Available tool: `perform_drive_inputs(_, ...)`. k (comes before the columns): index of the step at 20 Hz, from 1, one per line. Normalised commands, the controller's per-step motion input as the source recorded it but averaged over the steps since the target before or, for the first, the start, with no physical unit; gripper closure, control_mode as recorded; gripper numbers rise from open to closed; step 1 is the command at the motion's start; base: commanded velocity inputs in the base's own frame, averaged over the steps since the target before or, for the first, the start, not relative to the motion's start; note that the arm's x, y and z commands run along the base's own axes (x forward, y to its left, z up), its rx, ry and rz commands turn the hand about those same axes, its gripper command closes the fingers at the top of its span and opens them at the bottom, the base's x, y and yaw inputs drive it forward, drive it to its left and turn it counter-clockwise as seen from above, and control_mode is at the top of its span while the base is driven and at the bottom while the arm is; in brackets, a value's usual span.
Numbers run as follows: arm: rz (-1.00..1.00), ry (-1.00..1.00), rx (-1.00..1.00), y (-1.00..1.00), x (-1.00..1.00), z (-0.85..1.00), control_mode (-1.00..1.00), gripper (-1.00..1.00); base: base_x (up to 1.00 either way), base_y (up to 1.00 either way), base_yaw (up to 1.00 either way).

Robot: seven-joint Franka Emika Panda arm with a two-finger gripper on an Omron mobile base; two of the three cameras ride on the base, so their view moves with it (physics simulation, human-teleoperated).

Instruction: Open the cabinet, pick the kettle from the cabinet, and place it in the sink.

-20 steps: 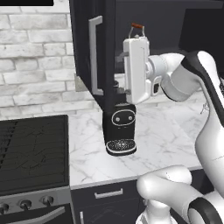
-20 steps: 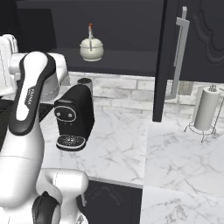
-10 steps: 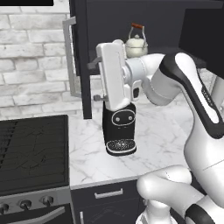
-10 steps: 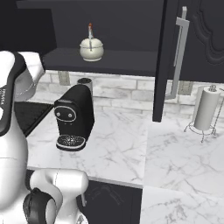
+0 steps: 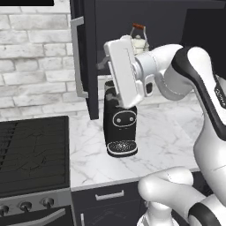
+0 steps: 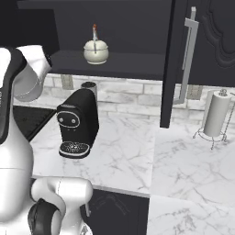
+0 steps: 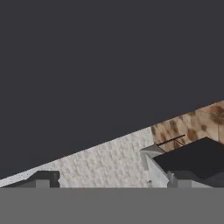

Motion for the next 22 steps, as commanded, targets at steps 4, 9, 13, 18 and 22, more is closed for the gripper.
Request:
perform_drive_inputs(4, 0.00, 0.00, -0.07, -0.53, 0.00, 0.03, -1.00, -1.00, 0.00, 0.00, 0.00)
perform_drive_inputs(9, -0.03, 0.00, -0.06, -0.59, -0.01, 0.03, -1.00, -1.00, 0.00, 0.00, 0.00)
perform_drive_inputs(13, -0.06, -0.11, -0.08, -0.55, -0.01, 0.02, -1.00, -1.00, 0.00, 0.00, 0.00)
perform_drive_inputs(18, -0.07, -0.26, -0.13, -0.46, 0.00, 0.03, -1.00, -1.00, 0.00, 0.00, 0.00)
perform_drive_inputs(22, -0.04, -0.37, -0.22, -0.40, 0.00, 0.01, -1.00, -1.00, 0.00, 0.00, 0.00)
